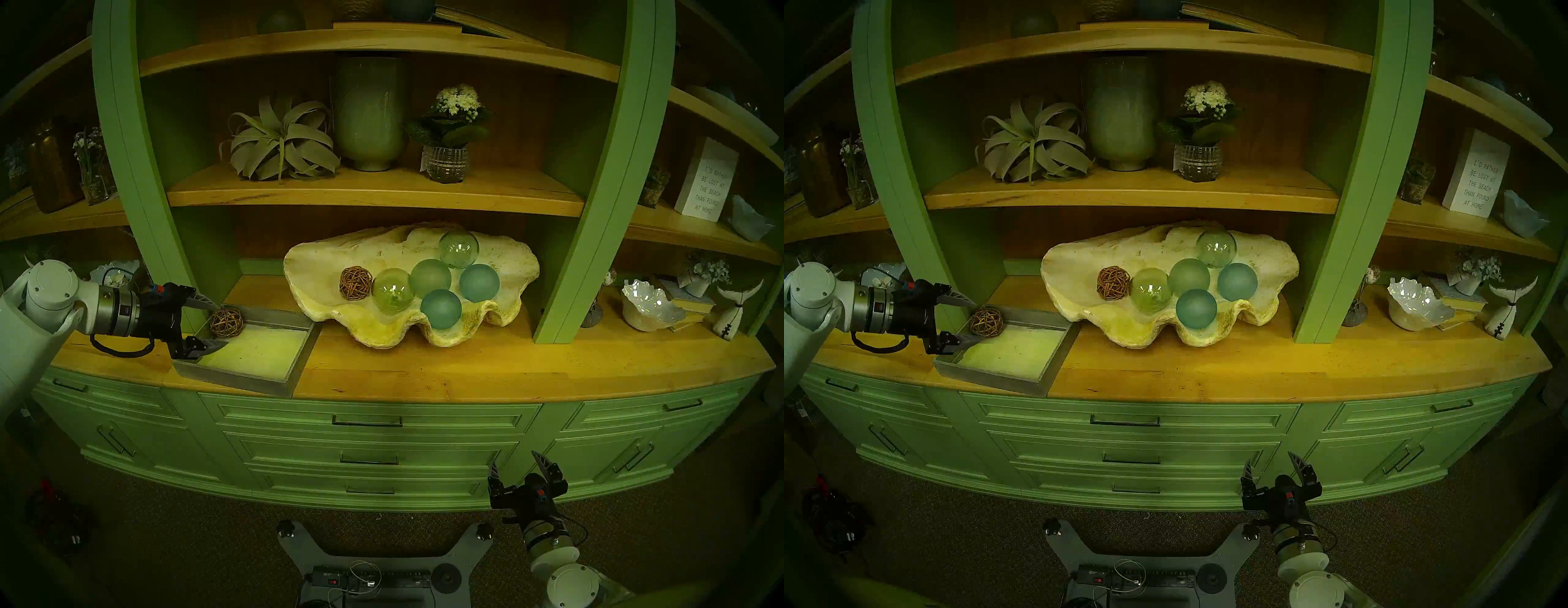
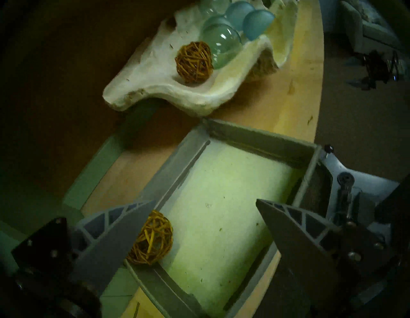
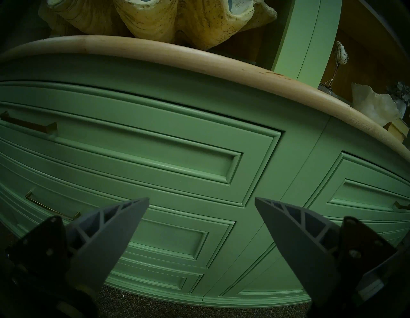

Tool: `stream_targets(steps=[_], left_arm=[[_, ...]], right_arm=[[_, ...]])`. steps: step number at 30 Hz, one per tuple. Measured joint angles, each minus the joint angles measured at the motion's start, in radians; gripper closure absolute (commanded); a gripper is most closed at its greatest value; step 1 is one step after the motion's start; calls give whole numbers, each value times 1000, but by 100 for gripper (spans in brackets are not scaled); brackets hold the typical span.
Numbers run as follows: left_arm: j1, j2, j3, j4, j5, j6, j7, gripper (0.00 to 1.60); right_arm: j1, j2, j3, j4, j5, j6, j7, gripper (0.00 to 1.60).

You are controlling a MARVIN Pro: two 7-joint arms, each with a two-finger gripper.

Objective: Put wooden balls into bowl

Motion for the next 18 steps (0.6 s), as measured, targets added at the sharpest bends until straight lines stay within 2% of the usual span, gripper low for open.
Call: stream_targets(steps=[4, 10, 18], left_arm=[[30, 16, 13, 4, 136, -79, 56, 0], [37, 24, 9, 13, 265, -185, 148, 0], [21, 10, 18, 19, 345, -264, 214, 0]], right_arm=[[0, 0, 0, 0, 0, 0, 0, 0], [0, 0, 0, 0, 0, 0, 0, 0], [0, 0, 0, -1, 0, 0, 0, 0]])
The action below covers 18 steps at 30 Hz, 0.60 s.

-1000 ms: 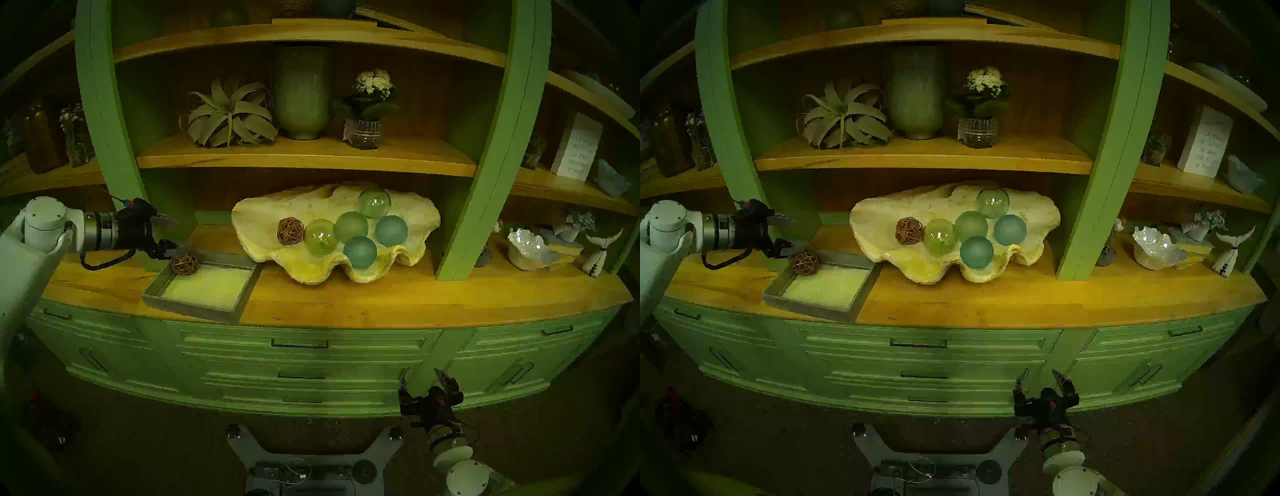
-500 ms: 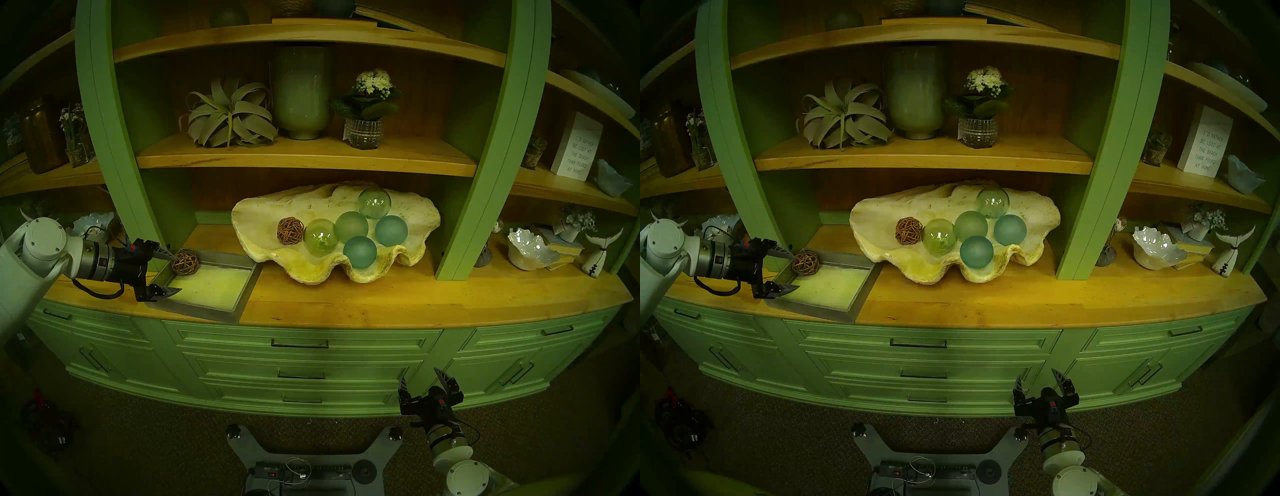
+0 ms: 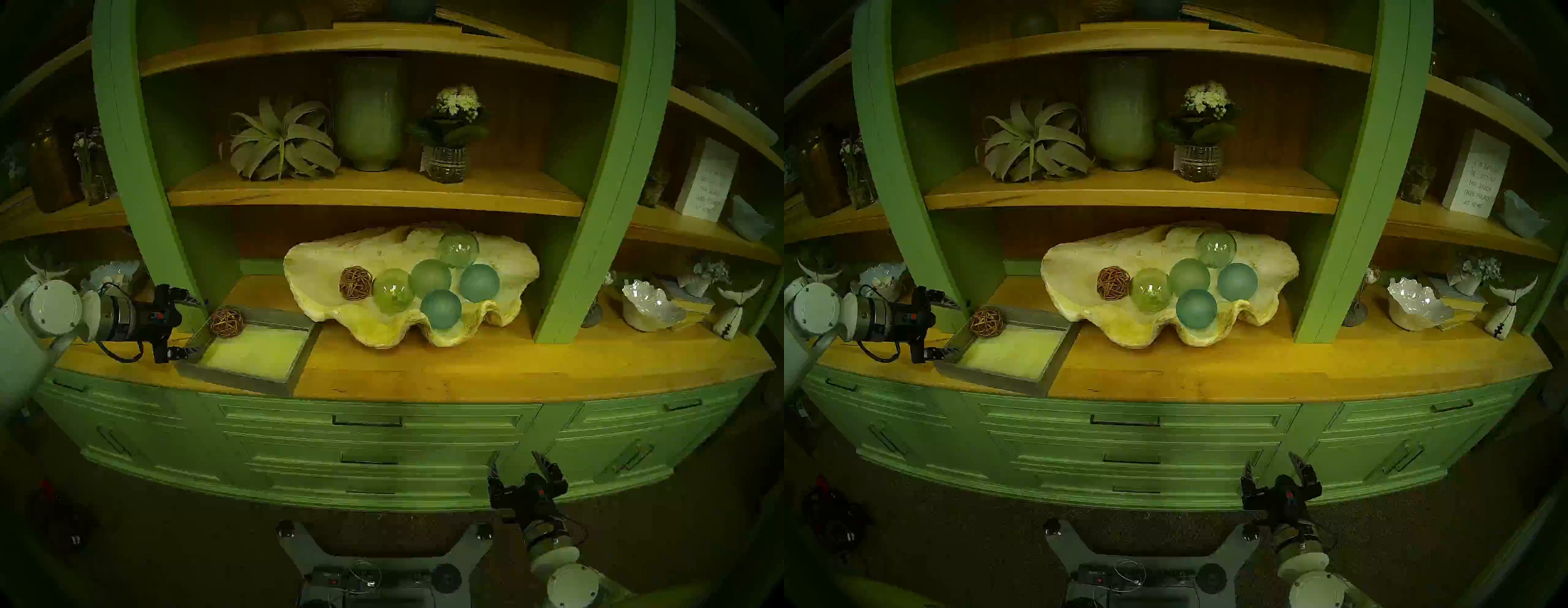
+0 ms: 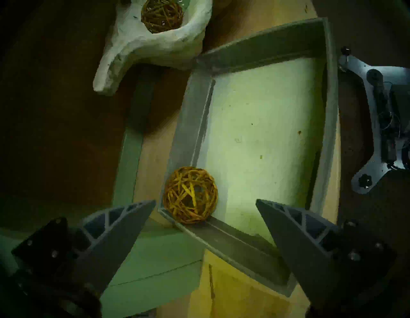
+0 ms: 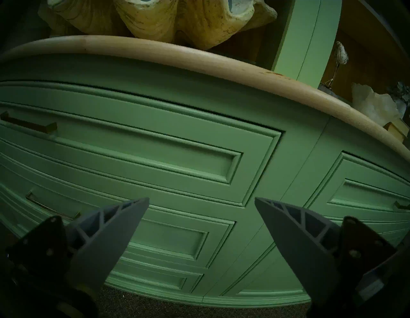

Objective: Put wooden balls into bowl

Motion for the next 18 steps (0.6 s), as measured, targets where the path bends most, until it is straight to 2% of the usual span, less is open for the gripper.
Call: stream_targets(steps=[8, 18], left_arm=[[-57, -51, 66, 34, 68, -22, 17, 0], [-127, -112, 74, 47, 141, -20, 46, 0]], right_arm=[[0, 0, 0, -1, 0, 0, 0, 0], [0, 0, 0, 0, 0, 0, 0, 0]])
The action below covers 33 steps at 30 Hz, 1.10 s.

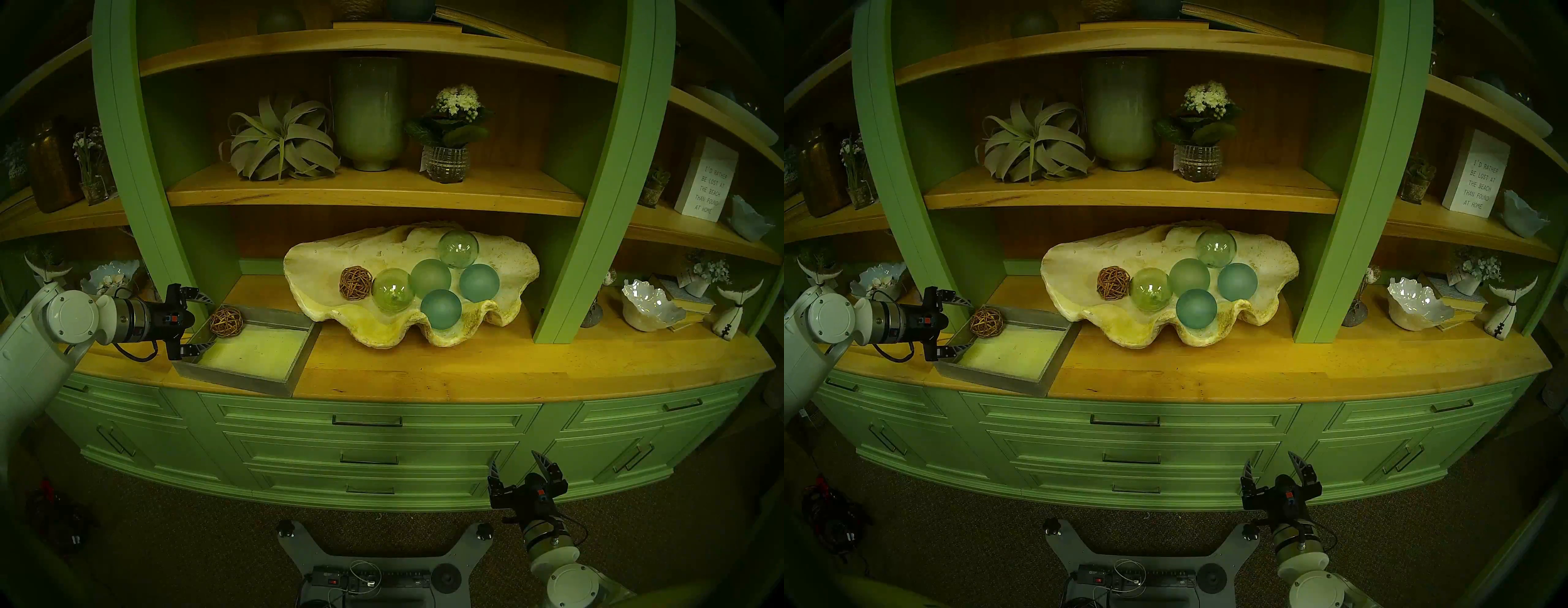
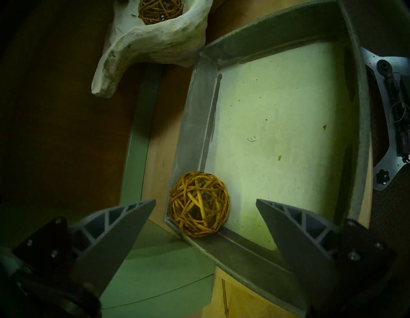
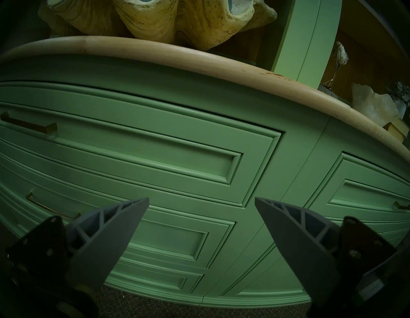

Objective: Put wooden balls into bowl

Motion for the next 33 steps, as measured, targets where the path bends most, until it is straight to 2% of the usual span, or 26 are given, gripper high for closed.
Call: stream_targets(steps=[19, 33], left_arm=[[-136, -120, 43, 94, 144, 2, -15, 0], [-233, -204, 55, 174, 208, 1, -110, 0]], right_arm=[[0, 0, 0, 0, 0, 0, 0, 0], [0, 0, 0, 1, 0, 0, 0, 0]])
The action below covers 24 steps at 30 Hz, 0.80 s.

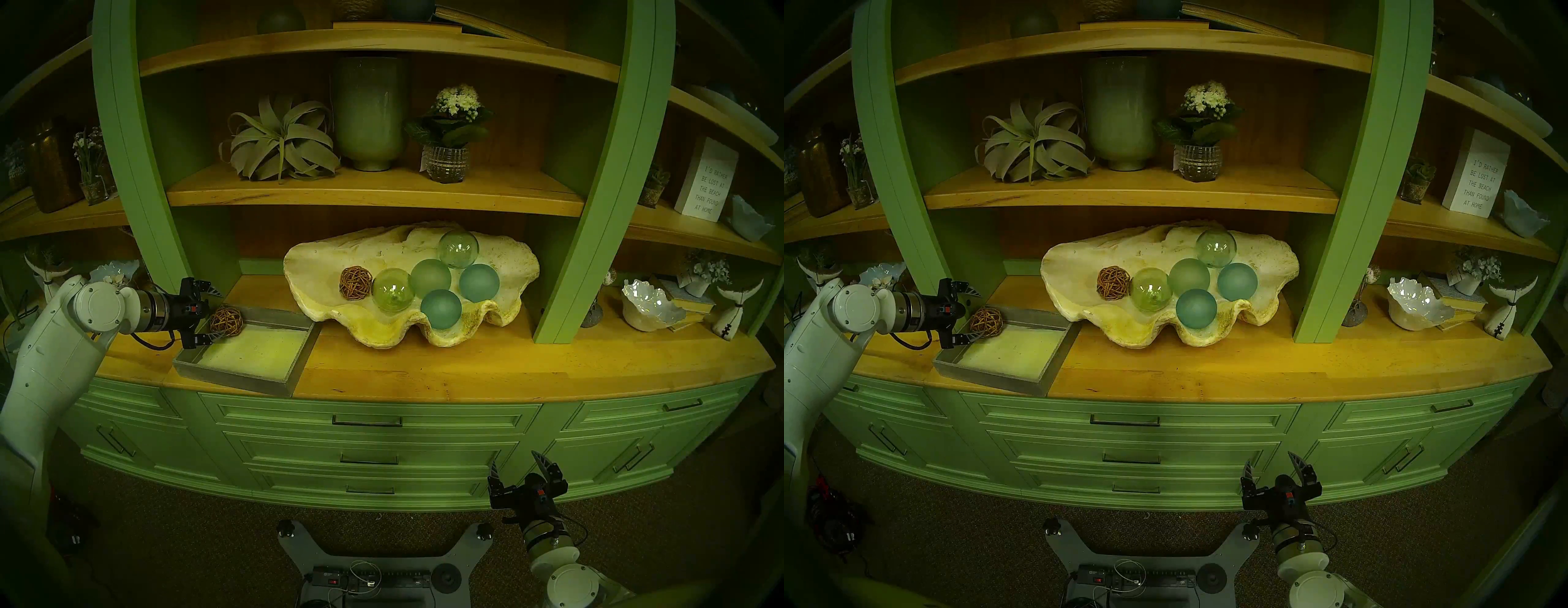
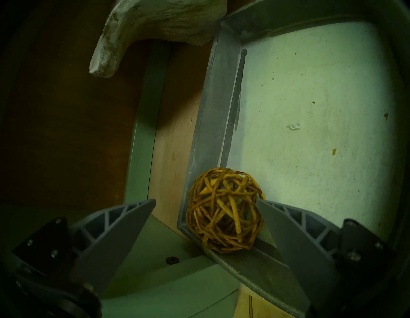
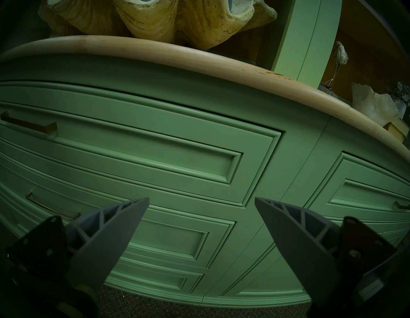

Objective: Put wooden balls into bowl

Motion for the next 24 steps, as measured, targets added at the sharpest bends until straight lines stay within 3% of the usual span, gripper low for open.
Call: stream_targets(steps=[14, 24], left_arm=[[-90, -63, 0, 92, 54, -24, -76, 0], [-161, -105, 14, 184, 83, -64, -174, 0]], right_arm=[[0, 0, 0, 0, 0, 0, 0, 0], [0, 0, 0, 0, 0, 0, 0, 0]])
